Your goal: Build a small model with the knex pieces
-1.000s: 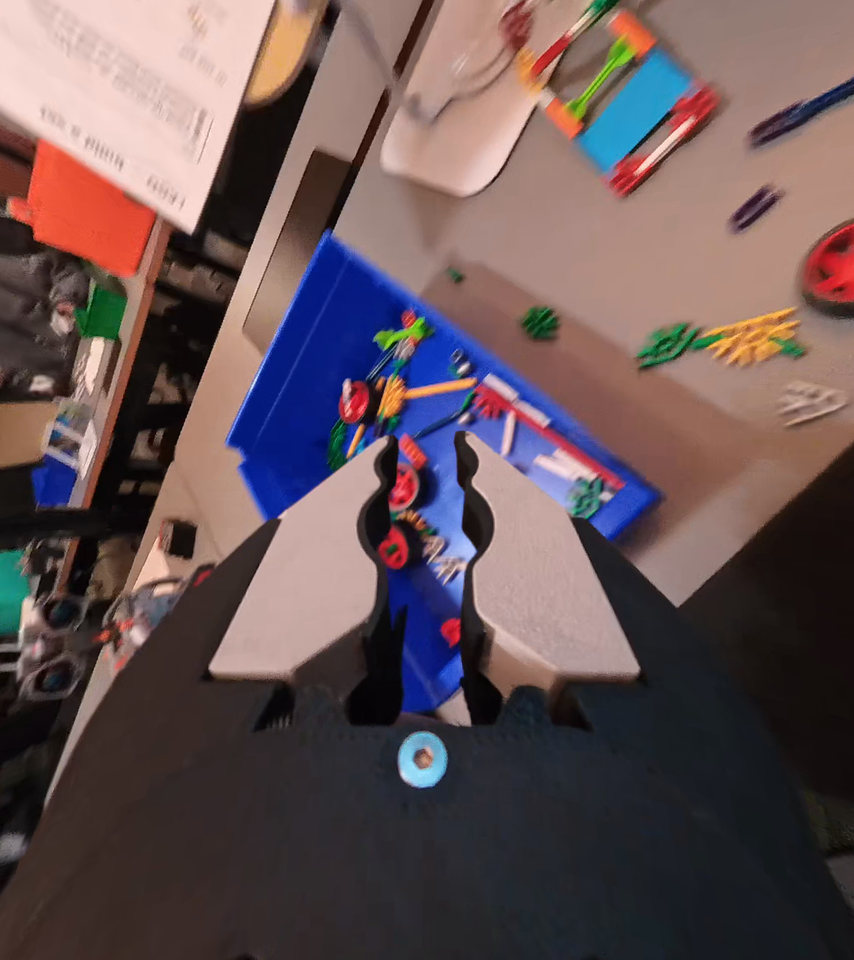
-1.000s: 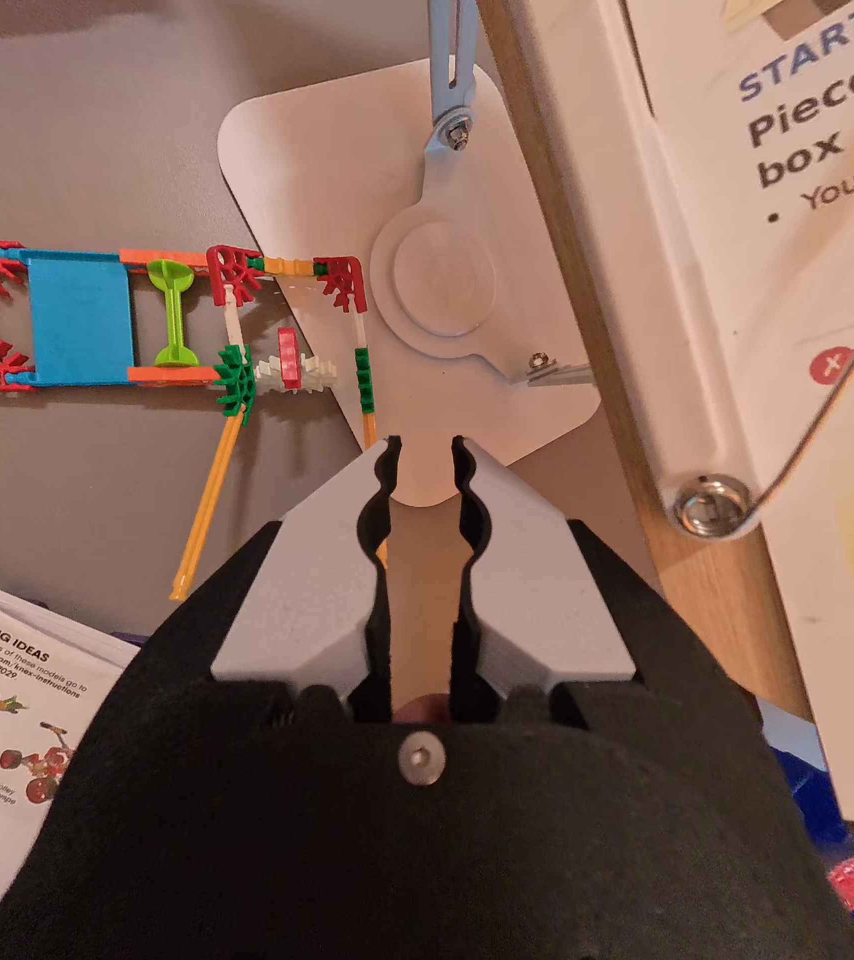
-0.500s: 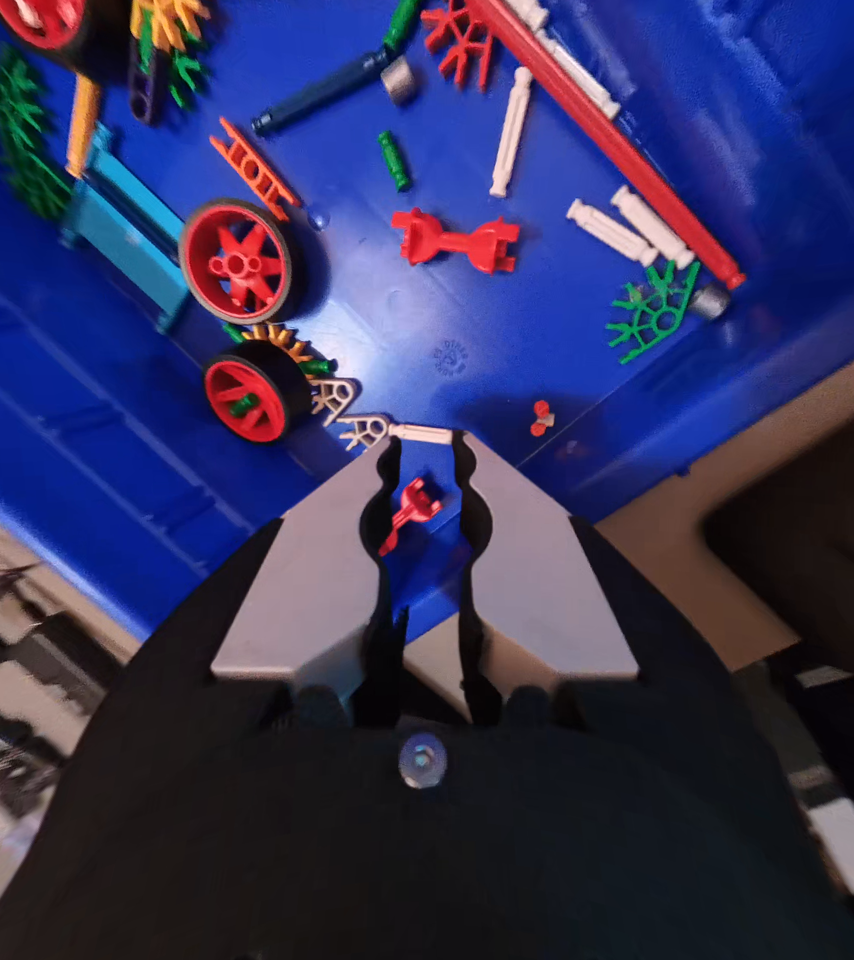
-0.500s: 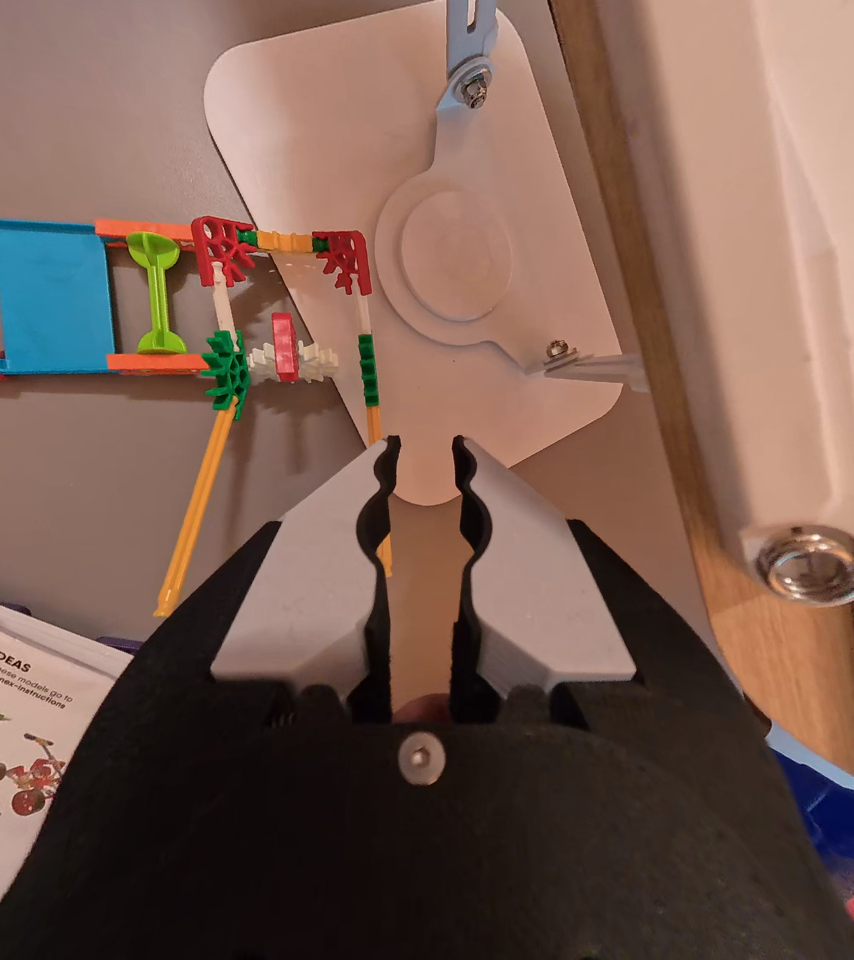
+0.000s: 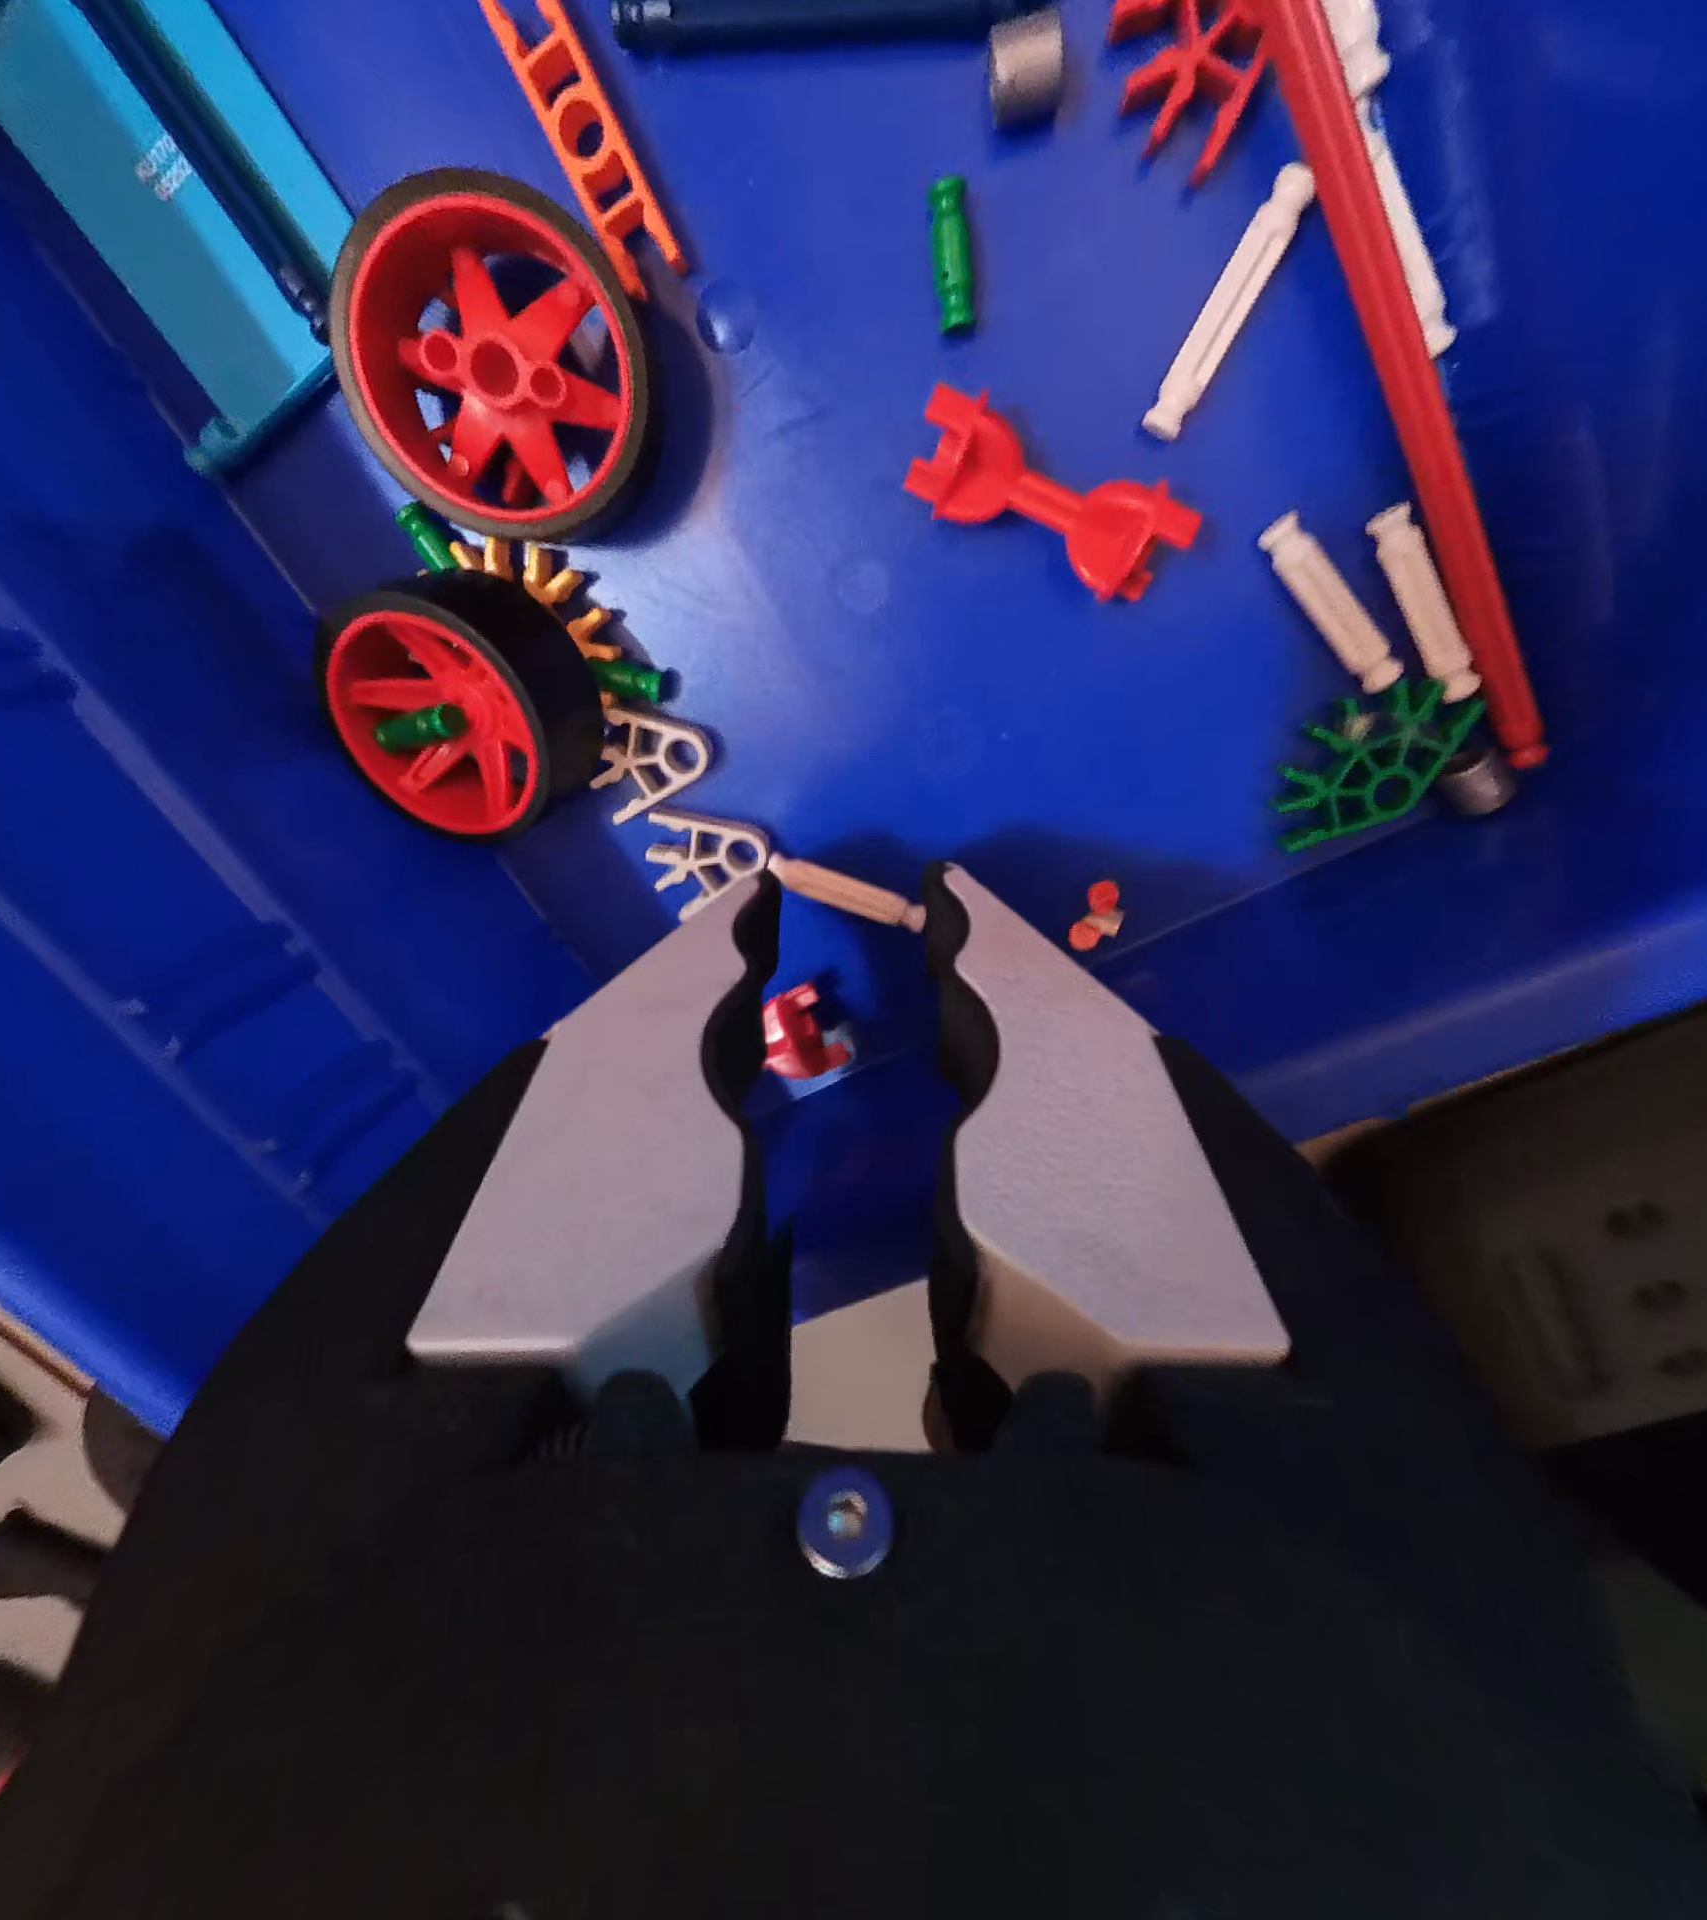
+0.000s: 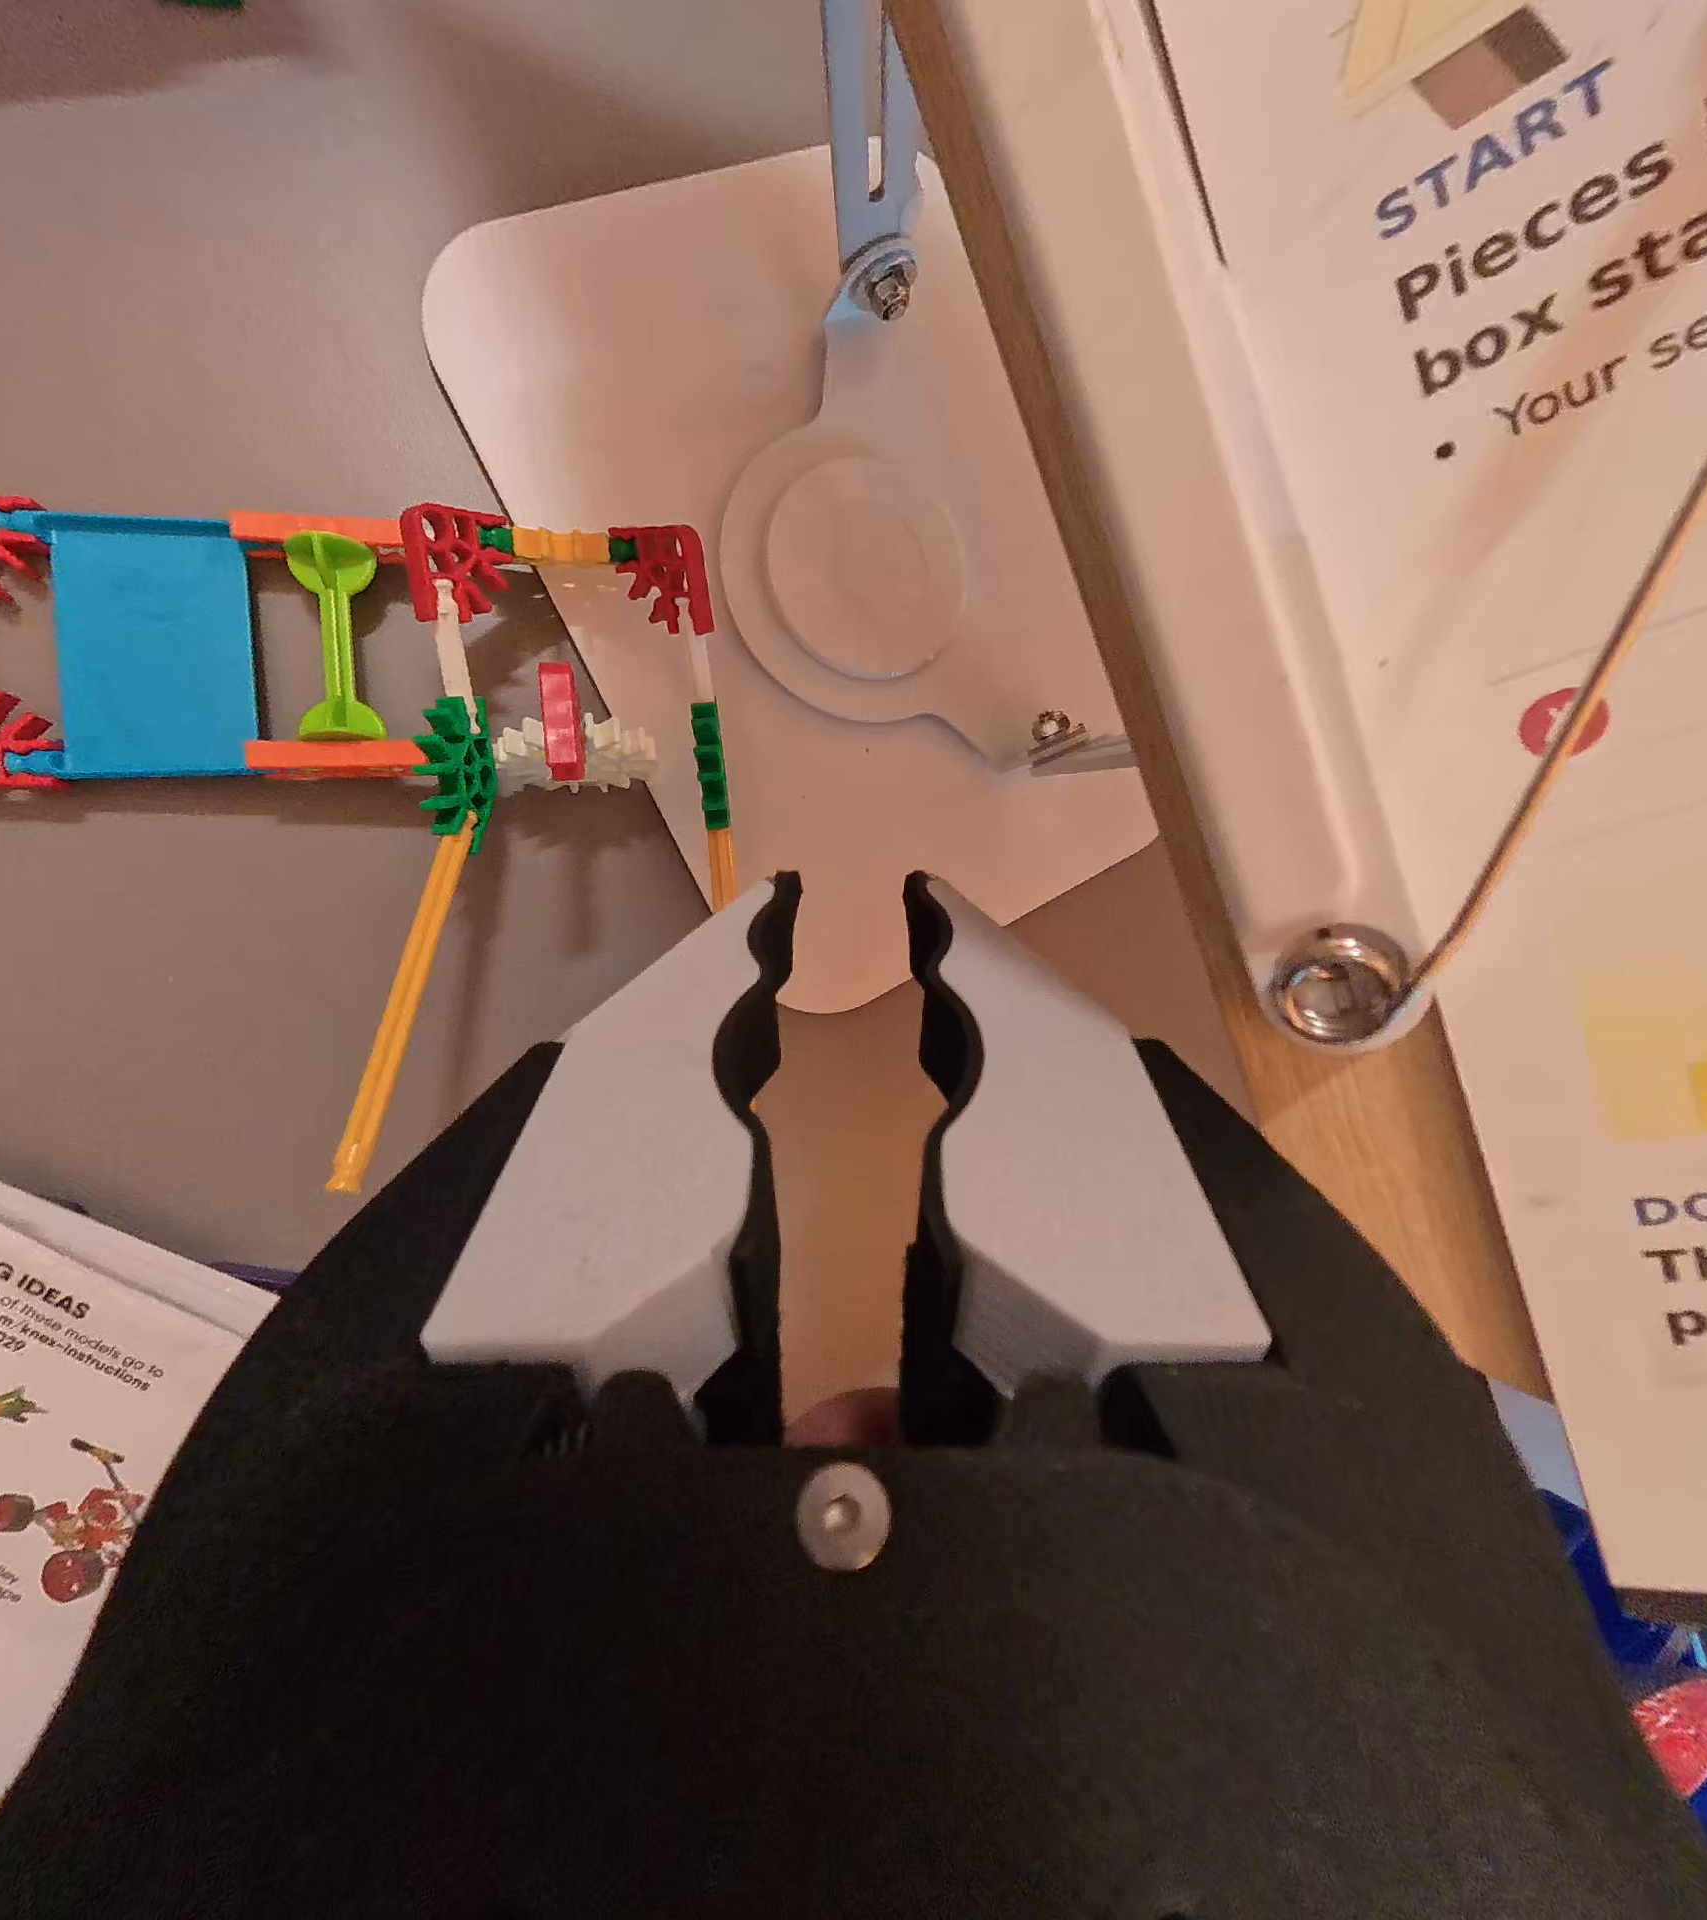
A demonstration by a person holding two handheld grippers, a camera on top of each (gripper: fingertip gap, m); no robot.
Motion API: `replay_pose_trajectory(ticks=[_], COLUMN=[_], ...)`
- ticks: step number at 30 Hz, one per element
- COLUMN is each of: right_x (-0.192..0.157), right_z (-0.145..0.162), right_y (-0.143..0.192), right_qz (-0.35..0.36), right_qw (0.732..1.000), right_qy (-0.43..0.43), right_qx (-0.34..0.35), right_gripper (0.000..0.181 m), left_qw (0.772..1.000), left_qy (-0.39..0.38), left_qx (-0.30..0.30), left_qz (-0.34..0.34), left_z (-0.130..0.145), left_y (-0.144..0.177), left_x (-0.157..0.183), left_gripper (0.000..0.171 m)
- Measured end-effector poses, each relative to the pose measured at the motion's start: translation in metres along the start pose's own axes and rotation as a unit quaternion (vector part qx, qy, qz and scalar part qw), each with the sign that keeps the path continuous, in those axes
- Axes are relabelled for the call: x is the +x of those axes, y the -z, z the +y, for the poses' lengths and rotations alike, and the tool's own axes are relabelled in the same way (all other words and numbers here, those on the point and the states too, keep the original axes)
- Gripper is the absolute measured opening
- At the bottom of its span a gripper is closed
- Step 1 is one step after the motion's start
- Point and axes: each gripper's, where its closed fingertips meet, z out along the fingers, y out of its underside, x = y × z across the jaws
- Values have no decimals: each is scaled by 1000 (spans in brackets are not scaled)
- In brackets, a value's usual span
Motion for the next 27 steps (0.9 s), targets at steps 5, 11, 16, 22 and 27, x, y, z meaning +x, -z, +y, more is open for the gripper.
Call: replay_pose_trajectory(ticks=[5,11,16,22,27], right_x=[0,1,1,2,0], right_z=[-2,-8,-9,-8,-4], right_y=[5,14,16,16,9], right_qz=[6,7,7,9,5], right_qw=[1000,1000,1000,1000,1000], right_qy=[5,5,6,5,5], right_qx=[3,20,22,21,11], right_gripper=[20,19,19,19,19], left_qw=[999,998,999,999,999], left_qy=[16,-4,-20,-35,-28], left_qx=[-32,-62,-40,-8,-32], left_qz=[-3,-24,-18,-38,-4], left_z=[2,1,-10,-17,-2], left_y=[-6,-9,-12,-1,5], left_x=[-7,-6,-2,-13,0], left_gripper=[16,6,0,0,32])
